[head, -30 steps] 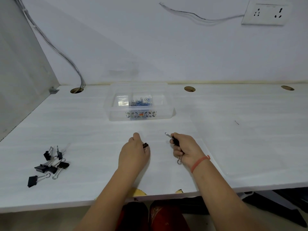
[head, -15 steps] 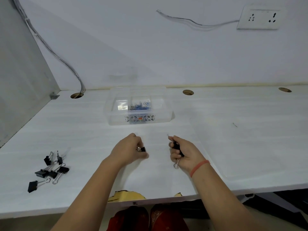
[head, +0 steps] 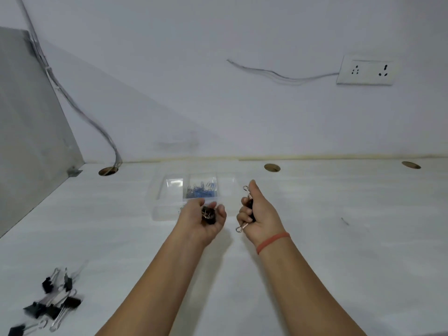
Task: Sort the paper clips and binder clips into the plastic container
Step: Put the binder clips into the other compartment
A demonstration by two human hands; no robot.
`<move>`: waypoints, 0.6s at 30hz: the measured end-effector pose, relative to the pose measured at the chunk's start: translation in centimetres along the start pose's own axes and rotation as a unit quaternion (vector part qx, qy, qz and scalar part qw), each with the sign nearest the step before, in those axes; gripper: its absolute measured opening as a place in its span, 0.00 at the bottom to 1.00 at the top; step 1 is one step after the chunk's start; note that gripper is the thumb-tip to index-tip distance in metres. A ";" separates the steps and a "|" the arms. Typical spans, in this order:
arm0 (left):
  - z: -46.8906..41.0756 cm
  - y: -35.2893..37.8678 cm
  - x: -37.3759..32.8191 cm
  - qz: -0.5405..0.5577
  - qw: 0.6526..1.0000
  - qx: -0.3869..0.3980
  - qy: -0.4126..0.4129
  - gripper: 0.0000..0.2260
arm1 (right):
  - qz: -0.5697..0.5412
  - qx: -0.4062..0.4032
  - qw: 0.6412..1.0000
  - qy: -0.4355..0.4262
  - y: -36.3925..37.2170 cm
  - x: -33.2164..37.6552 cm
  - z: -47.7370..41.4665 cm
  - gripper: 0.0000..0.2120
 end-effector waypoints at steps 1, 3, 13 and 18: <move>-0.5 0.9 -1.3 -0.007 1.000 0.001 0.011 0.12 | 0.027 0.005 0.999 -0.024 1.2 1.0 -0.6 0.13; -2.1 2.3 -3.8 -0.041 0.998 -0.009 0.036 0.11 | 0.089 0.015 0.994 -0.064 3.6 2.9 -1.8 0.13; -10.4 7.7 -7.7 -0.174 0.983 0.020 0.054 0.35 | 0.429 -0.025 0.876 -0.221 8.8 6.2 -11.1 0.12; -12.2 8.3 -8.0 -0.305 0.947 0.059 0.087 0.39 | 0.432 -0.002 0.895 -0.106 8.0 4.0 -12.5 0.26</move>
Point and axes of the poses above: each hand's wrist, its own z-axis away from the middle knuckle, its own y-axis out of the palm, x = y × z, the point moved 10 cm from there along -z, towards the middle knuckle, and after that the axes turned 12 degrees about -z, right-handed, at the moved point
